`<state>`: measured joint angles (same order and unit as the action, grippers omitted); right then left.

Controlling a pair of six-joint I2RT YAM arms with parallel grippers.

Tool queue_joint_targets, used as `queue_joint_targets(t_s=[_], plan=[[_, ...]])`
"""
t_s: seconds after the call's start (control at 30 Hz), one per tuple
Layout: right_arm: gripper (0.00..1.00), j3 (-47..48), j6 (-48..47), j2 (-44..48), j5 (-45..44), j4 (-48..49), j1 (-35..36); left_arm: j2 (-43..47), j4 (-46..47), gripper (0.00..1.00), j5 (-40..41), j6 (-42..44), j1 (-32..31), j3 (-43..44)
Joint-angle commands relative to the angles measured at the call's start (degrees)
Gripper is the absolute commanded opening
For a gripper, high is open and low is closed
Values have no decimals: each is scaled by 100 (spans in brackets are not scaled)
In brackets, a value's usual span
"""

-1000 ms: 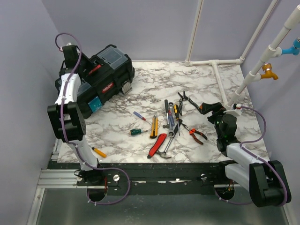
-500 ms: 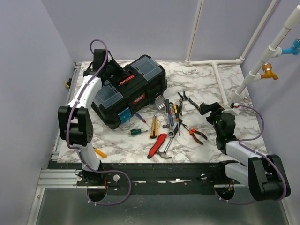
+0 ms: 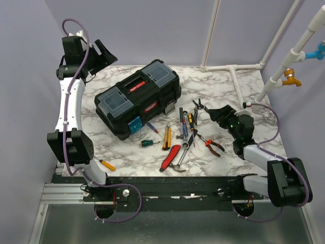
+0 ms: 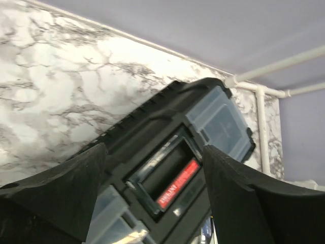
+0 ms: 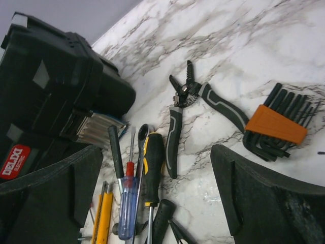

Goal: Pack the tool kit

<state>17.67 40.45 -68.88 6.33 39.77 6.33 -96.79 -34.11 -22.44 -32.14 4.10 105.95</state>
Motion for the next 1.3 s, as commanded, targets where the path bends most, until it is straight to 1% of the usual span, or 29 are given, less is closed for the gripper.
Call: queue_joint_targets(t_s=[0.0, 0.07, 0.1, 0.2, 0.3, 0.37, 0.4, 0.47, 0.6, 0.77, 0.8, 0.93, 1.07, 1.13, 1.27], plan=[[96, 318, 155, -347, 794, 176, 93, -423, -46, 82, -524, 454, 429, -210], [94, 515, 305, -544, 1021, 174, 213, -569, -93, 94, -477, 626, 482, -232], [93, 618, 340, -638, 1070, 136, 338, -671, -161, 96, -428, 698, 499, -207], [94, 999, 288, -818, 821, -22, 925, -997, -481, 96, -383, 838, 514, -42], [94, 1442, 225, -1122, 552, -115, 1572, -1198, -670, 96, -549, 825, 506, -108], [94, 1731, 303, -1443, 562, -69, 1846, -1156, -434, 96, -1064, 633, 519, -538], [94, 1893, 330, -1663, 566, -77, 1988, -1087, -303, 96, -1283, 514, 554, -801], [93, 2328, 350, -2050, 553, -197, 2223, -797, -32, 96, -1414, 332, 614, -1318], [90, 3035, 540, -2854, 523, -252, 2578, -31, 191, 96, -1345, 150, 704, -2195], [86, 3924, 749, -3855, 636, -267, 2752, 978, 610, 96, -1721, 51, 706, -3366], [86, 4154, 754, -4034, 650, -342, 2780, 1107, 613, 96, -1738, 98, 709, -3473], [87, 4892, 760, -4561, 661, -623, 2815, 1513, 297, 96, -1539, 486, 754, -3671], [87, 5793, 580, -4965, 794, -1275, 2813, 1899, 45, 96, -746, 730, 801, -3492], [87, 5730, 541, -4817, 780, -1379, 2813, 2173, 101, 97, -252, 641, 797, -3575], [89, 5042, 505, -4000, 429, -1690, 2814, 2906, 179, 97, 848, 571, 698, -3864]])
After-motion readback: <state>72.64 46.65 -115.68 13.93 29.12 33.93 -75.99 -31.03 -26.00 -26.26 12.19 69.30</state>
